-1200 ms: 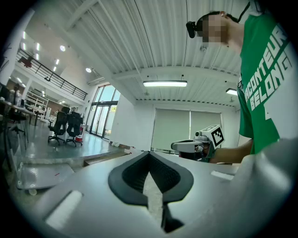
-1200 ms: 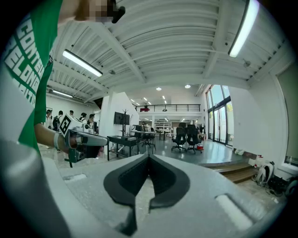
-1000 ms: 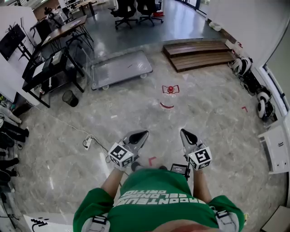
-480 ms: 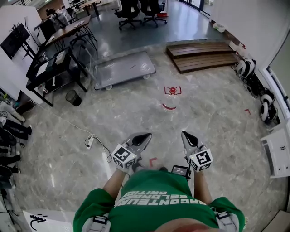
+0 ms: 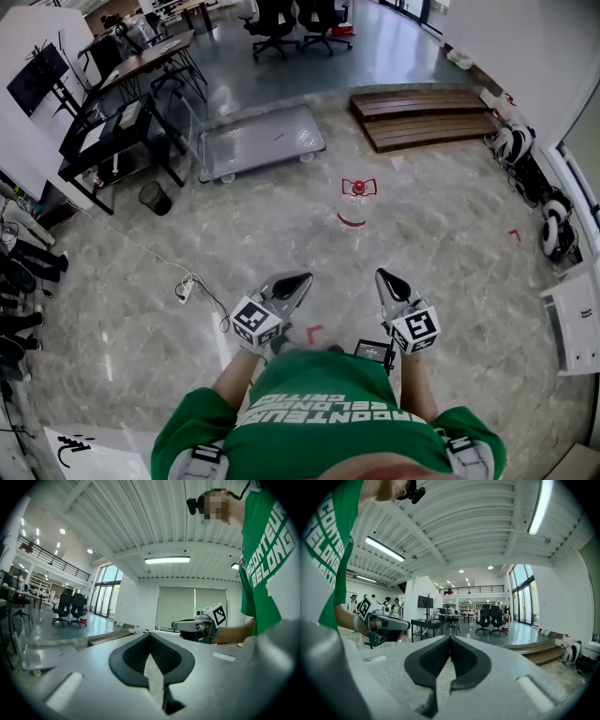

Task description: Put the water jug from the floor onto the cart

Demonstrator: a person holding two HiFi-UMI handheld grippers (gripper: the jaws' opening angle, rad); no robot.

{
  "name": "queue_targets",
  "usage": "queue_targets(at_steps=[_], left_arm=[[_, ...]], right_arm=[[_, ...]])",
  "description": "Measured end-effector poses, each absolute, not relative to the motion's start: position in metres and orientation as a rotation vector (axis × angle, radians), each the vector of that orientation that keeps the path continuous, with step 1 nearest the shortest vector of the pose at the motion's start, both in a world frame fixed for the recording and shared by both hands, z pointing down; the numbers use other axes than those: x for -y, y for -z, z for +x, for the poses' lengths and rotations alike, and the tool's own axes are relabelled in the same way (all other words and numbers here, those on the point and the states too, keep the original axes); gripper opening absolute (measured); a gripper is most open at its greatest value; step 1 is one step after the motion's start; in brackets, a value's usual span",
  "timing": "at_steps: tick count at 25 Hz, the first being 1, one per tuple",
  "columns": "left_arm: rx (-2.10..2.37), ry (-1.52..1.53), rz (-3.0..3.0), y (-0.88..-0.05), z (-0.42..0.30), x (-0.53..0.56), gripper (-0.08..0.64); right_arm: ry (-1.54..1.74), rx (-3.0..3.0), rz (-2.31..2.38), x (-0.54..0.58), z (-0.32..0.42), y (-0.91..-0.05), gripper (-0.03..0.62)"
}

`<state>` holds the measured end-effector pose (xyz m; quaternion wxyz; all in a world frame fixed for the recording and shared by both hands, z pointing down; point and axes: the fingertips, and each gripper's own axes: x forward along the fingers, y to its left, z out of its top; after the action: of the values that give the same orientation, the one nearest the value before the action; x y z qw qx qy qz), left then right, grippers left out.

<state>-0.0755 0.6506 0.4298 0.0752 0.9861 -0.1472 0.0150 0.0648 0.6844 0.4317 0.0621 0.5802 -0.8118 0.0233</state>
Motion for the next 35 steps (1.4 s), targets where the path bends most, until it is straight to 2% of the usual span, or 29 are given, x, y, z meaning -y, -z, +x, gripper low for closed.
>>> queue_targets(at_steps=[20, 35], left_arm=[[0.481, -0.079, 2.929, -0.446, -0.057, -0.666, 0.017], [0.416, -0.010, 2.899, -0.457, -0.050, -0.574, 0.017]], right_arm=[[-0.094, 2.484, 1.690, -0.686, 0.079, -0.445, -0.008], [-0.099, 2.408, 1.708, -0.604, 0.081, -0.448, -0.008]])
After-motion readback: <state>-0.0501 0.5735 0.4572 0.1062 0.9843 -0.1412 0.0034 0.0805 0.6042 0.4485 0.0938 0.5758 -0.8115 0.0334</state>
